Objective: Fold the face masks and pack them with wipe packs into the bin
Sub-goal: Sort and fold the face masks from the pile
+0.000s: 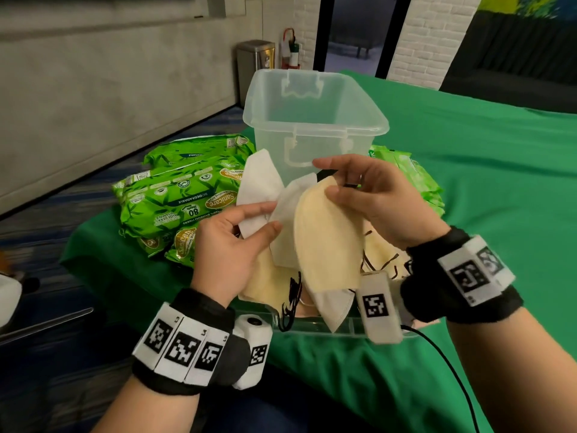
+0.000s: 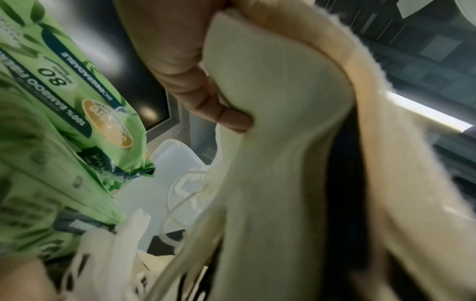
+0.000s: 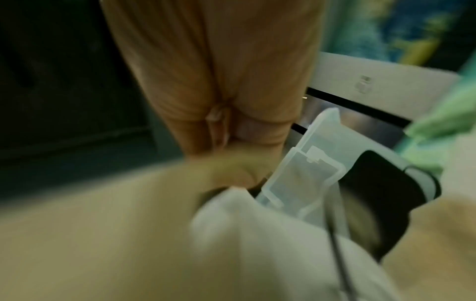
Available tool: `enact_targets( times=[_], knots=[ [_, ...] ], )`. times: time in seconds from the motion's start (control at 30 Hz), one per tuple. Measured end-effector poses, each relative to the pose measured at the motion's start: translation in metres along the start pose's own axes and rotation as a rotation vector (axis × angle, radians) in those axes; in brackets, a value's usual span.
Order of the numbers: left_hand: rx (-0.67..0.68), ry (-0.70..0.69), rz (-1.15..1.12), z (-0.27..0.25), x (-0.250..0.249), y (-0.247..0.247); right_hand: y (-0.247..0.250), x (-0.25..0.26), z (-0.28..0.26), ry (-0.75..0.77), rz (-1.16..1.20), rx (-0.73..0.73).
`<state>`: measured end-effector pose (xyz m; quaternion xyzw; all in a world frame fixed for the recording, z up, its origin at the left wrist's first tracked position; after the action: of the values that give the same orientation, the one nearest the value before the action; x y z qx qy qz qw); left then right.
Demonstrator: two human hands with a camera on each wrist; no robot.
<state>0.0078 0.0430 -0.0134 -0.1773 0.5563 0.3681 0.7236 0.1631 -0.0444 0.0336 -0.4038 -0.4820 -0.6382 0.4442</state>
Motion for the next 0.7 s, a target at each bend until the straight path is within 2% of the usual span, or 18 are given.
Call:
enact_targets(
  times=[0.07,0.2,0.5,0.6,0.7],
  knots=[
    [0.026,-0.016,-0.021,-0.001,-0.002,-0.005,0.001,-0.010,0.004,-0.069,-0.096,-0.068],
    [0.067,-0.035,-0.043,-0.002,-0.005,-0.009,0.001,-0.018,0.003,-0.108,-0.095,-0.148],
    [0.061,-0.017,-0.100,-0.002,-0.002,-0.008,0.016,-0.013,-0.007,-0.035,-0.098,-0.282],
    [0.048,-0.016,-0.107,-0.001,0.001,-0.004,0.034,-0.015,-0.017,0.068,0.080,-0.354],
    [0.052,-0.013,-0.124,0.000,0.003,-0.001,0.046,-0.011,-0.023,0.186,0.300,-0.339]
  ],
)
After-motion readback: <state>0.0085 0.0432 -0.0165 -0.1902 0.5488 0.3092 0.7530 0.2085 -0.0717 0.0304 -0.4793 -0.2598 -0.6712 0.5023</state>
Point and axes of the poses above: each hand's wrist, its own z-axis towards the middle knuckle, its own y-axis out of the back of the hand, x = y × z, the point moved 10 cm from there along z, towards the middle knuckle, and after that the axes turned 15 degrees about x, right-handed, at the moved point
